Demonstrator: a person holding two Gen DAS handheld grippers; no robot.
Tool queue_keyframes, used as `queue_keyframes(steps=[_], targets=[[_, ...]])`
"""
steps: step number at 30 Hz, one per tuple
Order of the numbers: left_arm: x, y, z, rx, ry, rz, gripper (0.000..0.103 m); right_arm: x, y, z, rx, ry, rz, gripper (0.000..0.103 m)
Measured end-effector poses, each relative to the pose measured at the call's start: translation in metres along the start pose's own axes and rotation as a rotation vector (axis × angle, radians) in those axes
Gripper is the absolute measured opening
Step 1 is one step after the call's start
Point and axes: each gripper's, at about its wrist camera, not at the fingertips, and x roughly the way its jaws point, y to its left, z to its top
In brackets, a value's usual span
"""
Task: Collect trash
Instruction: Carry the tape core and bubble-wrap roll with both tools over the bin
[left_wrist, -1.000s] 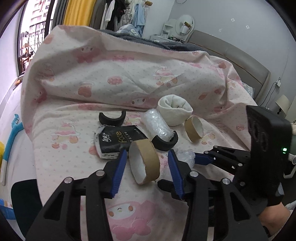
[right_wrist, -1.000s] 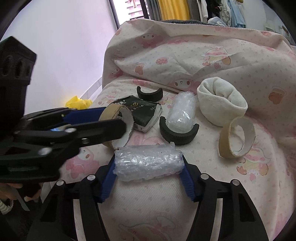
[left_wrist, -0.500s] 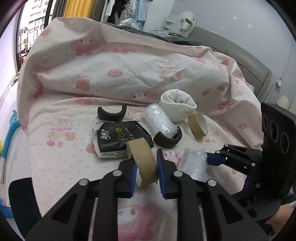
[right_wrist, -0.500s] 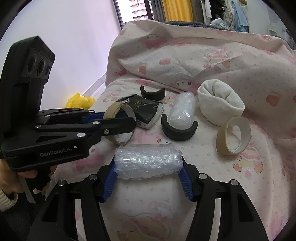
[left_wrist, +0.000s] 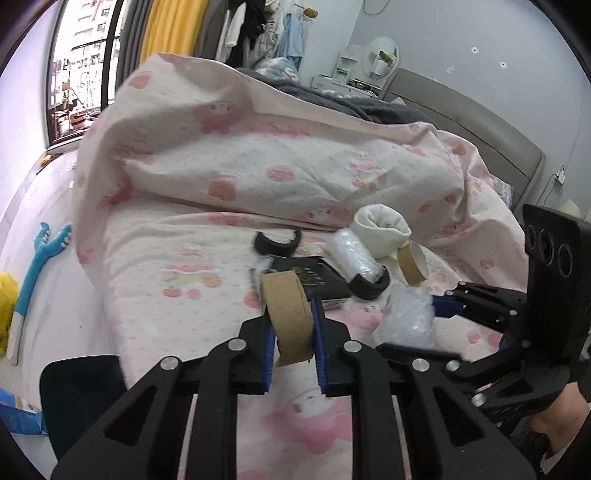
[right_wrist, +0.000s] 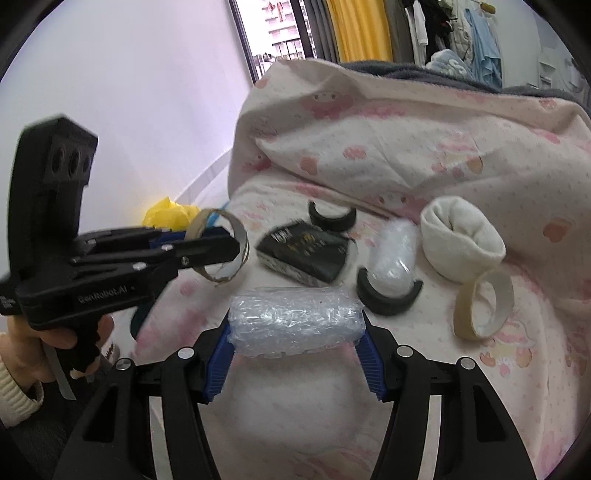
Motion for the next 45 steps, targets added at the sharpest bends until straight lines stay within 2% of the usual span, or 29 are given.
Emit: queue_keyframes(steps=[7,16,19,30,45], targets=[[-0.017,0.027,-0.002,-0.009,-0.002,0.051,0.02,0.002,0.022,0.021,0.004,-0.038,0.014,0.06],[-0.032,0.071,-0.019,-0.038,0.042,0.135,0.02,0.003,0.063,0.049,-0.011,-0.063,0.023,0.06],[-0.037,0.085,-0.026,-0.06,0.051,0.137,0.02,0.006,0.079,0.057,-0.025,-0.064,0.03,0.06],[-0.051,0.13,-0.055,-0.134,0.115,0.15,0.02,0.033,0.124,0.069,-0.056,-0.005,0.037,0.06],[-0.054,0.193,-0.098,-0.238,0.247,0.191,0.02,0.088,0.17,0.079,-0.068,0.073,0.072,0.06]])
